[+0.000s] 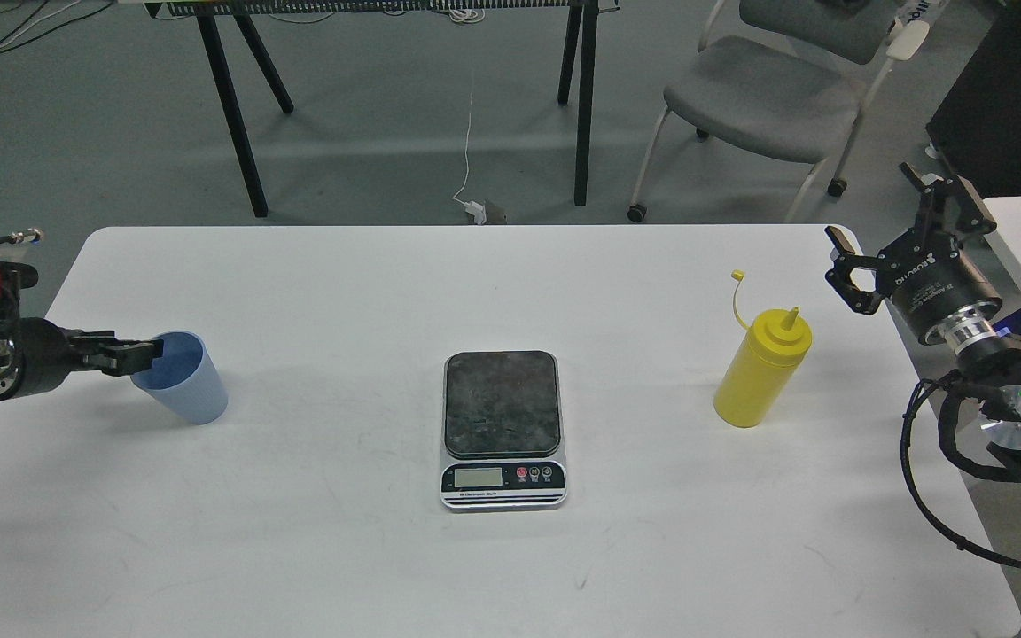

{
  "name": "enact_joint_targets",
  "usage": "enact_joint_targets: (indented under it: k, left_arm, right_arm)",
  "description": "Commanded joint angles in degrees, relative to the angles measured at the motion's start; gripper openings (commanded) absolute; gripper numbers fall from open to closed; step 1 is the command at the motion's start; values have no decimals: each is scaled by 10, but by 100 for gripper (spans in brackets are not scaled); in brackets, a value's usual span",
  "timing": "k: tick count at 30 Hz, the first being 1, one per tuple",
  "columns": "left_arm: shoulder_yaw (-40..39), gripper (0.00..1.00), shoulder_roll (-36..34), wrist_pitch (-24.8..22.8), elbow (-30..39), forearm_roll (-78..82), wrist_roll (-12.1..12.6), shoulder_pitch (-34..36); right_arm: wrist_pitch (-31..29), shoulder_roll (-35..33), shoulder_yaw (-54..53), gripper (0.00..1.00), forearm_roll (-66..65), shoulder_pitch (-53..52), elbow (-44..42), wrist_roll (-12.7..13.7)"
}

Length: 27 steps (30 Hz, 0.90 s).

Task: Pour seasoning into cup on scale with both arms
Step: 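Reach the left gripper to the light blue cup and grasp it, then lift the blue cup with the left gripper and lower it onto the scale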

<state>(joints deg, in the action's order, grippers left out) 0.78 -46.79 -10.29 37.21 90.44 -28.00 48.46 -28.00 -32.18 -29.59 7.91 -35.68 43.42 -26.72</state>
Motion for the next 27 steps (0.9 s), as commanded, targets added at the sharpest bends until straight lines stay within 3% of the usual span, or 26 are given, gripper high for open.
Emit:
enact_joint_targets:
  k: [1,5,8,27]
  left_arm:
    - [0,31,1,6,-9,0,0,-5]
    - [8,19,0,5,-11,3,0,-6]
    - [34,14,0,7,-11,2,0,-5]
    - [32,9,-3,1,0,-8,0,8]
  right_arm:
    - [0,1,1,100,0,0,0,0]
    - [0,1,1,100,0,0,0,0]
    - [0,1,2,100,0,0,0,-1]
    - [0,5,7,100,0,3,-1,-2]
